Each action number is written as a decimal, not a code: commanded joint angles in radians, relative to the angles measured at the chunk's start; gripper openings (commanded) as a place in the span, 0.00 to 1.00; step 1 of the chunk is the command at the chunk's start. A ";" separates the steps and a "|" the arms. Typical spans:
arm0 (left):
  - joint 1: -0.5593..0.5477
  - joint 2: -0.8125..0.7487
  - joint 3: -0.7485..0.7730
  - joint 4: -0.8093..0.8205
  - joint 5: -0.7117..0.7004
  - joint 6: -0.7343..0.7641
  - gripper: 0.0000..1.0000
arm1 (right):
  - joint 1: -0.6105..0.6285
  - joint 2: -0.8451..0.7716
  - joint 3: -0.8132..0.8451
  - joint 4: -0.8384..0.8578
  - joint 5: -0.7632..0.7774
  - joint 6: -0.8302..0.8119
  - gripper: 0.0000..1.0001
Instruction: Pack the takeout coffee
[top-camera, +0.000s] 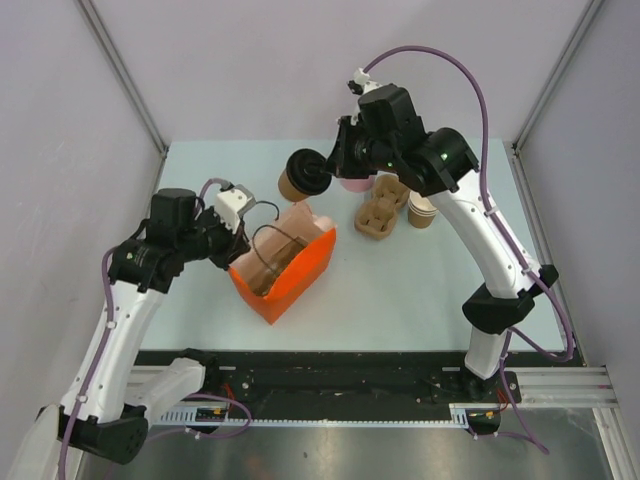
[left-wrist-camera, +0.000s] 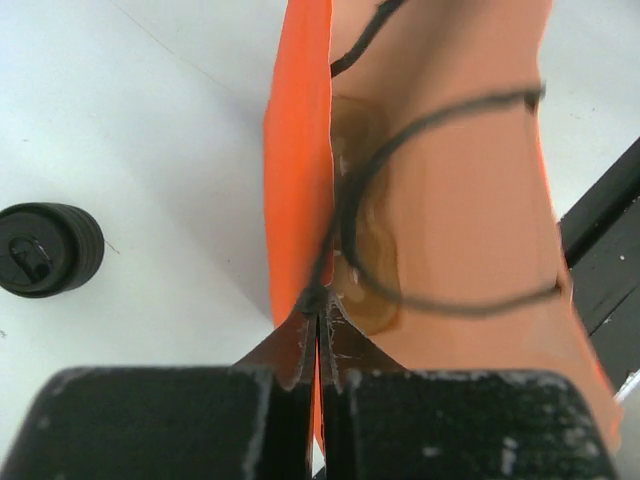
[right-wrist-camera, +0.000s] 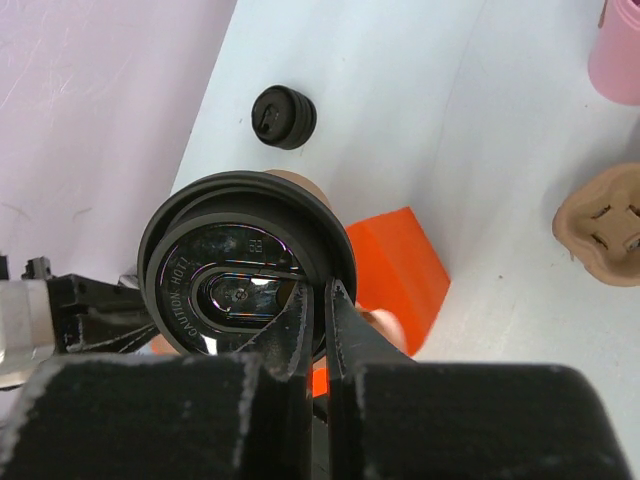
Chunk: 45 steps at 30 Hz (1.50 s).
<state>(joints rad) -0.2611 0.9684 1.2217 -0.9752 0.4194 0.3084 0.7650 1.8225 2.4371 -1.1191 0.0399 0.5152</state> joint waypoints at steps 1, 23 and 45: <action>-0.036 -0.065 0.032 0.033 -0.034 0.083 0.00 | 0.002 -0.040 0.094 -0.027 -0.014 -0.040 0.00; -0.213 -0.131 0.030 0.055 -0.071 0.132 0.00 | 0.037 -0.149 0.020 -0.263 -0.025 -0.118 0.00; -0.219 -0.088 0.013 0.064 -0.065 0.041 0.01 | 0.187 -0.209 -0.162 -0.278 0.092 -0.193 0.00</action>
<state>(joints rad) -0.4694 0.8833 1.2228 -0.9516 0.3470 0.3737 0.9165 1.6520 2.3241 -1.3567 0.0906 0.3798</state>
